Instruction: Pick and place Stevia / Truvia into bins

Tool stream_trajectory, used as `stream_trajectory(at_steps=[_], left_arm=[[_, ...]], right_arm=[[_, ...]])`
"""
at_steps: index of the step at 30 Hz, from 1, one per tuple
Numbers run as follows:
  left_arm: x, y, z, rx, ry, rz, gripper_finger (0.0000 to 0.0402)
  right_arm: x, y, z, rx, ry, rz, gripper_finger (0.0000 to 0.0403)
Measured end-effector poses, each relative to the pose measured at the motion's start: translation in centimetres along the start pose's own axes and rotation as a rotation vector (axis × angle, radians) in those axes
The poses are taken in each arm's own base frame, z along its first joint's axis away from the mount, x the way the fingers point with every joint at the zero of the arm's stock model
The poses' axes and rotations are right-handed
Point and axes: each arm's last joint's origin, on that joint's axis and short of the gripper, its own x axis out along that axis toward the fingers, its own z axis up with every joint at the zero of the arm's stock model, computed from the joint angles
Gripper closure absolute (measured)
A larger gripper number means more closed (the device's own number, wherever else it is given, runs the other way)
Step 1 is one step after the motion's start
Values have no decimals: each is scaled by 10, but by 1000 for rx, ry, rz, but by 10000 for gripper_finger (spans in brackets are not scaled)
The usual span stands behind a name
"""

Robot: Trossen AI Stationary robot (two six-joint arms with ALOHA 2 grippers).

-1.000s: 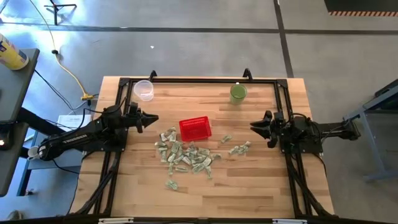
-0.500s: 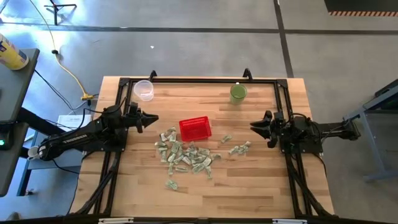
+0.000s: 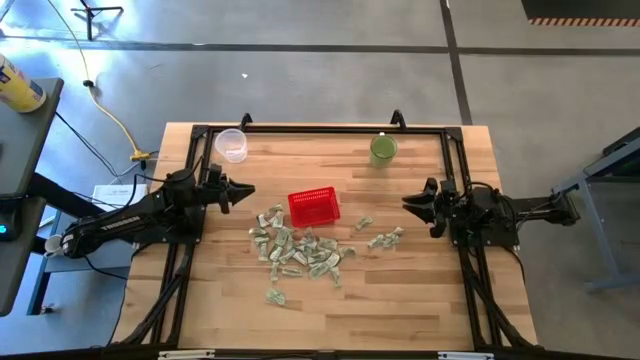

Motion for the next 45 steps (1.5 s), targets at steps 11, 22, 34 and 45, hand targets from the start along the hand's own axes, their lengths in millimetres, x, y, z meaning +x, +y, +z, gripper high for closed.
stream_trajectory(at_steps=[11, 22, 34, 45], left_arm=[[0, 0, 0, 0, 0, 0, 275], [0, 0, 0, 0, 0, 1, 275], [0, 0, 0, 0, 0, 0, 275], [0, 1, 3, -381, -90, 50, 275]], right_arm=[[0, 0, 0, 0, 0, 0, 289], [0, 0, 0, 0, 0, 0, 289], [0, 0, 0, 0, 0, 0, 289], [-3, 0, 21, 332, -351, -153, 289]])
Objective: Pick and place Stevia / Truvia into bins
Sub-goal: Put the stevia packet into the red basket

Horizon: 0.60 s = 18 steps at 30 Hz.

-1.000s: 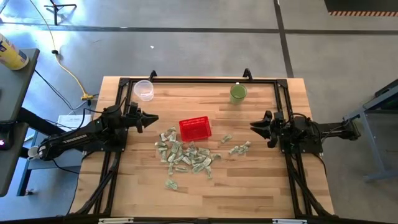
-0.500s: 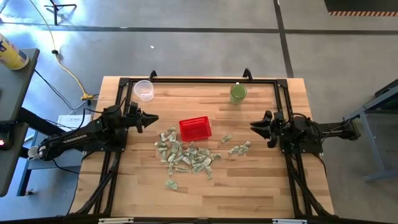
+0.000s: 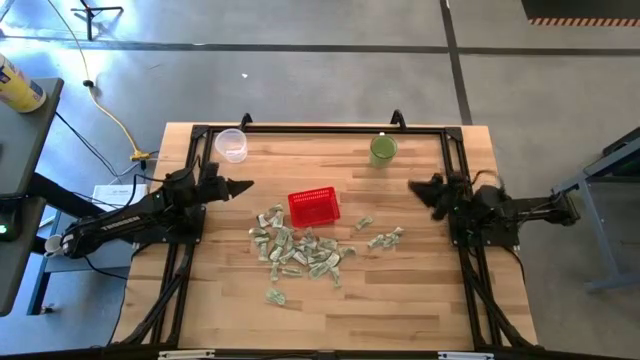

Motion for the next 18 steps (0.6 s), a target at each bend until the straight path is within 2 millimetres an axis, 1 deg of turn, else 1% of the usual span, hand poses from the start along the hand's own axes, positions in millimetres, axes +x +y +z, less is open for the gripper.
stream_trajectory(at_steps=[2, 5, 7, 9, 12, 13, 15, 16, 18], left_arm=[[0, 0, 0, -33, 0, 4, 275], [0, 1, 0, -29, -2, 10, 275], [0, 1, 0, -30, -1, 12, 275], [0, 1, 0, -29, -3, 13, 275], [0, 1, 1, -28, -39, 31, 275], [0, 2, 1, -28, -51, 36, 275], [0, 2, 2, -28, -81, 52, 275], [0, 2, 2, -28, -88, 55, 275], [0, 2, 2, -29, -87, 55, 275]], right_arm=[[-1, 2, 9, 103, -146, -56, 289], [-3, 5, 20, 201, -327, -101, 289], [-5, 8, 26, 257, -401, -95, 289], [-7, 12, 32, 299, -440, -42, 289], [-9, 14, 39, 331, -521, -52, 289], [-9, 15, 39, 325, -506, -26, 289], [-6, 18, 35, 280, -409, 56, 289], [-3, 20, 32, 271, -335, 86, 289], [5, 24, 24, 271, -152, 66, 289]])
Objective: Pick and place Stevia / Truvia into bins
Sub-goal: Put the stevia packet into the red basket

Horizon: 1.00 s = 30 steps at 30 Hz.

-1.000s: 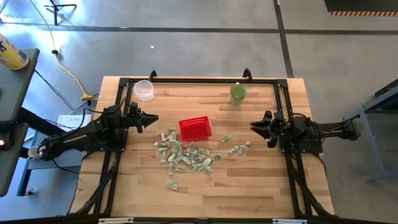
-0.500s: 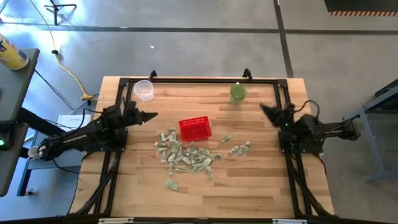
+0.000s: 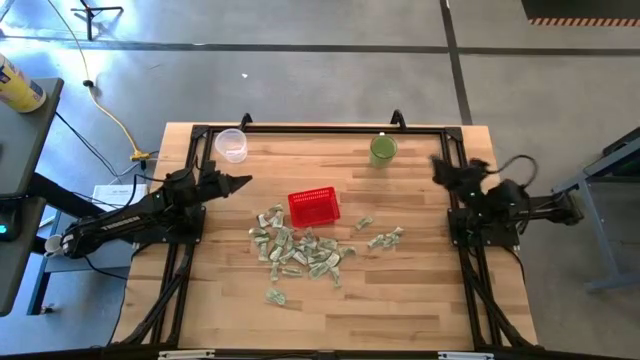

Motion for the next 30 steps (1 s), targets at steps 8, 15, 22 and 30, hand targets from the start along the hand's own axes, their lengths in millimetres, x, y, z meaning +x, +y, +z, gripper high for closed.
stream_trajectory(at_steps=[8, 15, 22, 30], left_arm=[[0, -1, -1, 96, 45, -24, 275], [0, 2, -2, 116, 59, -2, 275], [0, 4, -4, 176, 76, 23, 275], [0, 4, -4, 176, 88, 16, 275]], right_arm=[[13, 2, -33, -308, 922, -698, 289], [29, 4, -58, -750, 1393, -879, 268], [35, -23, -104, -986, 1750, -798, 183], [52, -36, -132, -1159, 1874, -620, 140]])
